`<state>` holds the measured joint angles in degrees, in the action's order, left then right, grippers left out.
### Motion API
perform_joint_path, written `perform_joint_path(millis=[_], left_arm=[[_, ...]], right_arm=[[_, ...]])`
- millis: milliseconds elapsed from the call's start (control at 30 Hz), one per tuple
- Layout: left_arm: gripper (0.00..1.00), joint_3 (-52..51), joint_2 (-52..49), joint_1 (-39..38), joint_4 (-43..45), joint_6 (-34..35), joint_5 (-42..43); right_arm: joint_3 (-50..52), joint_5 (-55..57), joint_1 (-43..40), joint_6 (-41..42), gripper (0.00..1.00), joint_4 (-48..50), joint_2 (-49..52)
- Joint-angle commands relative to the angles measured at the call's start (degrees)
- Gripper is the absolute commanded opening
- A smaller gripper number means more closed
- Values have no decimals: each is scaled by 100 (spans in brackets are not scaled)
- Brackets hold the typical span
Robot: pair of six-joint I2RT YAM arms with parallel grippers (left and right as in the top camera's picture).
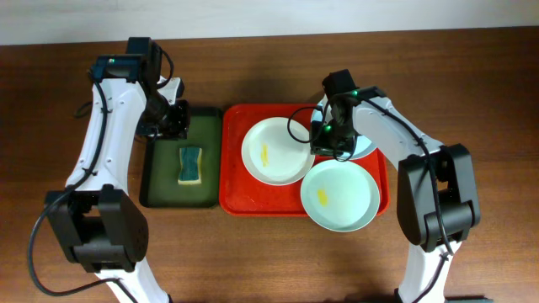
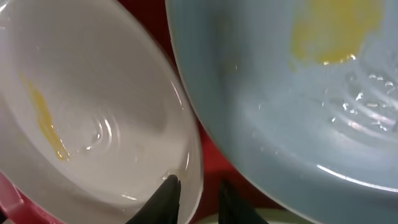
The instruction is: Clean dirty plates on tray and stack at the side
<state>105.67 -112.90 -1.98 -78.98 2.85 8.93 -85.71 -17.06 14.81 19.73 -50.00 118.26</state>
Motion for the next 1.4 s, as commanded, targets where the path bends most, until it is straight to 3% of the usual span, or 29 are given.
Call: perform_joint_path(millis=[0,367,467,533,700,867,1000,1367], left_arm=[[17,-33,-13,-24,15,63,-42],[18,-33,-13,-24,9,63,-42],[19,-33,-13,-24,11,63,-42],[19,-33,-13,-24,13,63,-42],[20,-33,-13,-24,11,61,-44],[20,-33,-13,-24,11,63,-42],[20,-33,-13,-24,11,61,-42],[20,-33,-13,-24,13,61,-42]], right_arm=[[149,-33,55,55,19,133,42],[155,-59,323,55,14,142,42],[155,2,313,50,27,216,42],[155,350,315,50,29,330,42],[155,376,319,55,20,459,42],[155,380,319,52,19,459,42],[157,424,326,52,13,479,42],[385,629,323,55,11,774,42]])
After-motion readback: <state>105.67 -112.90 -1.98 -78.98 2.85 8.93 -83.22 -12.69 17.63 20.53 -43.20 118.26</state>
